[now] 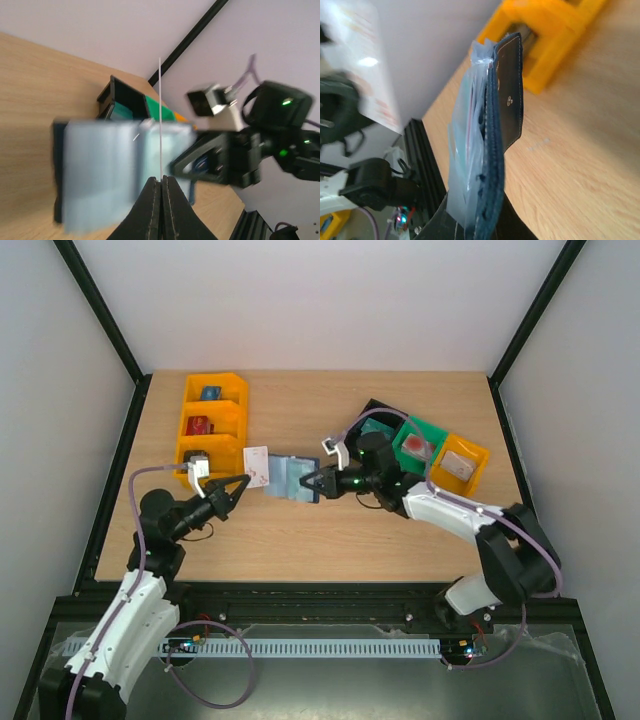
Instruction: Take the credit cards out of the card holder
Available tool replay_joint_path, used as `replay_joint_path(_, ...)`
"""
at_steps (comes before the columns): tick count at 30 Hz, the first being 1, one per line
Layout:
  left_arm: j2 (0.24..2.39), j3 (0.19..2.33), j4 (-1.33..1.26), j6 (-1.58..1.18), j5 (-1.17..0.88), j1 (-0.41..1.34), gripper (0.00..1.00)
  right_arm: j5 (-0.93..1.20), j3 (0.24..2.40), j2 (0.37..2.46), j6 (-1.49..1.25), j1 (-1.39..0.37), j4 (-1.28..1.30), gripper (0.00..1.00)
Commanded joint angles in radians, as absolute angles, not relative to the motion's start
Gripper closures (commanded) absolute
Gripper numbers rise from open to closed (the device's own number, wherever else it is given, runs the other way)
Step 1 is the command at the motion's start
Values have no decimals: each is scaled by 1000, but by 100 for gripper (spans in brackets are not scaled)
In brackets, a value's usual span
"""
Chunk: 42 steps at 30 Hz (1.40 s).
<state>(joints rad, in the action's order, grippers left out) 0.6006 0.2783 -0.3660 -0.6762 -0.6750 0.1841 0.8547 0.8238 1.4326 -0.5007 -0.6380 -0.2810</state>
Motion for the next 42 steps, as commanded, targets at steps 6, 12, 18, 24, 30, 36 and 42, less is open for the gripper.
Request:
replay_joint_path(6,562,354,-511,-771,-634,172,98,1051,942,1735,-434,-842,-210,94)
replay_joint_path(12,553,345,-493,-794,-611,170,98,886,1016,1870,-467,-776,-50,81)
replay_joint_path(18,551,341,-501,-791,-601,170,98,422,1076,1811,-510,-660,222,43)
replay_joint_path(24,552,337,-557,-819,-605,170,98,181,1070,1485,-398,-738,170,30)
replay_joint_path(30,553,343,-728,-851,-685,173,98,665,781,1285,-635,-791,-699,13)
replay_joint_path(36,553,354,-777,-858,-753,196,98,721,862,1396,-781,-838,-931,15)
replay_joint_path(42,560,353,-776,-864,-766,218,98,802,912,1457,-812,-860,-977,56)
